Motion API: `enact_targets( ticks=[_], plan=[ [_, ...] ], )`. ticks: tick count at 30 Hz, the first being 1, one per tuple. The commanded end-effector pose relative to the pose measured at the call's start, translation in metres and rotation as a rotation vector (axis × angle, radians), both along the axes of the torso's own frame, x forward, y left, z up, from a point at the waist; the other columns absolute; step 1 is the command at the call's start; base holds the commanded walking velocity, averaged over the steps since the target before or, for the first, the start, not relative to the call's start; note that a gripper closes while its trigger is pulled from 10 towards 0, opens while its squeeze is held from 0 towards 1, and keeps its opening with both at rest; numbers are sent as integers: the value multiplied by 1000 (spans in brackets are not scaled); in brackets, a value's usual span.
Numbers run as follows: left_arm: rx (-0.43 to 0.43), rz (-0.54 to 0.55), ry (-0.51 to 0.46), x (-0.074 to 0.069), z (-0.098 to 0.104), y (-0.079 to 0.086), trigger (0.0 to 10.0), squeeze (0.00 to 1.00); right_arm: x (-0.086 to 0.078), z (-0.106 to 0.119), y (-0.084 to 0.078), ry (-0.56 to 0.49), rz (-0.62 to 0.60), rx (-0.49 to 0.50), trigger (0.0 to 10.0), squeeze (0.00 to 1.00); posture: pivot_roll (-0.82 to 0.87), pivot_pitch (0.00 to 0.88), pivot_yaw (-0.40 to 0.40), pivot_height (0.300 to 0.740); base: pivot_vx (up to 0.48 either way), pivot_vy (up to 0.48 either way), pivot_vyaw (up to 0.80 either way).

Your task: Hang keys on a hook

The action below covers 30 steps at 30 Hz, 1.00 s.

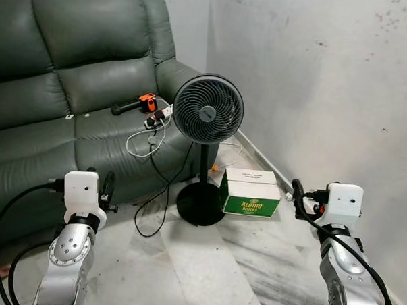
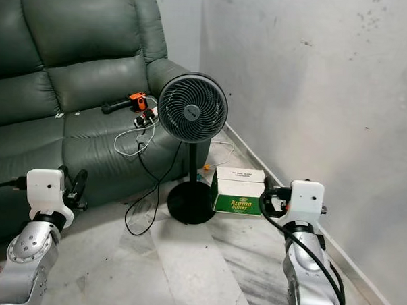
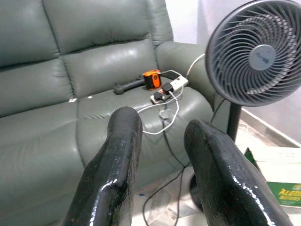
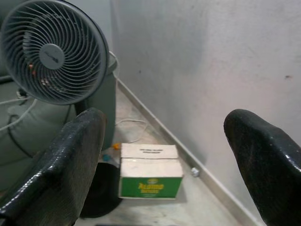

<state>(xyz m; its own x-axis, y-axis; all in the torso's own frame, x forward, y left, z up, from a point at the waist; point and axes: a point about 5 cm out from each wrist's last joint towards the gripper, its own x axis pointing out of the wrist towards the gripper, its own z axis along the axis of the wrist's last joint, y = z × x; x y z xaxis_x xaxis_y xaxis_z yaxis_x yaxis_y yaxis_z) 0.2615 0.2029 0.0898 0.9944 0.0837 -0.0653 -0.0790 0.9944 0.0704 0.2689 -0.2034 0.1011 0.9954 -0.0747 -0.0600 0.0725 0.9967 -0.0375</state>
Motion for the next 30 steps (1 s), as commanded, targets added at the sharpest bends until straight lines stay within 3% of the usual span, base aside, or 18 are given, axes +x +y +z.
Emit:
enact_targets(
  ticks=[1, 4, 5, 10, 15, 30],
  plan=[
    [4, -17, -7, 0, 4, -4, 10000, 0, -1, 5, 0, -4, 12, 23, 10000, 0, -23, 0, 53, 740, 0, 0, 0],
    [-8, -29, -7, 0, 4, -12, 10000, 0, -2, 2, -6, 22, -33, 14, 10000, 0, -24, 0, 44, 740, 0, 0, 0],
    [4, -26, 5, 1, 2, -16, 10000, 0, -3, 0, -4, 20, -11, 55, 10000, 0, -19, 0, 40, 740, 0, 0, 0],
    [-59, -55, 8, 5, -2, -27, 10000, 0, 3, 4, 8, 22, 51, 42, 10000, 0, -37, 0, 35, 740, 0, 0, 0],
    [-114, -98, 25, 9, -3, -37, 10000, 0, 10, 9, 11, 11, 66, 42, 10000, 0, -45, 0, 44, 740, 0, 0, -785],
    [-152, -122, 49, 20, -3, -35, 10000, 0, 6, 6, 9, 12, 17, 25, 10000, 0, -60, 0, 65, 740, 0, 0, -800]
  ],
)
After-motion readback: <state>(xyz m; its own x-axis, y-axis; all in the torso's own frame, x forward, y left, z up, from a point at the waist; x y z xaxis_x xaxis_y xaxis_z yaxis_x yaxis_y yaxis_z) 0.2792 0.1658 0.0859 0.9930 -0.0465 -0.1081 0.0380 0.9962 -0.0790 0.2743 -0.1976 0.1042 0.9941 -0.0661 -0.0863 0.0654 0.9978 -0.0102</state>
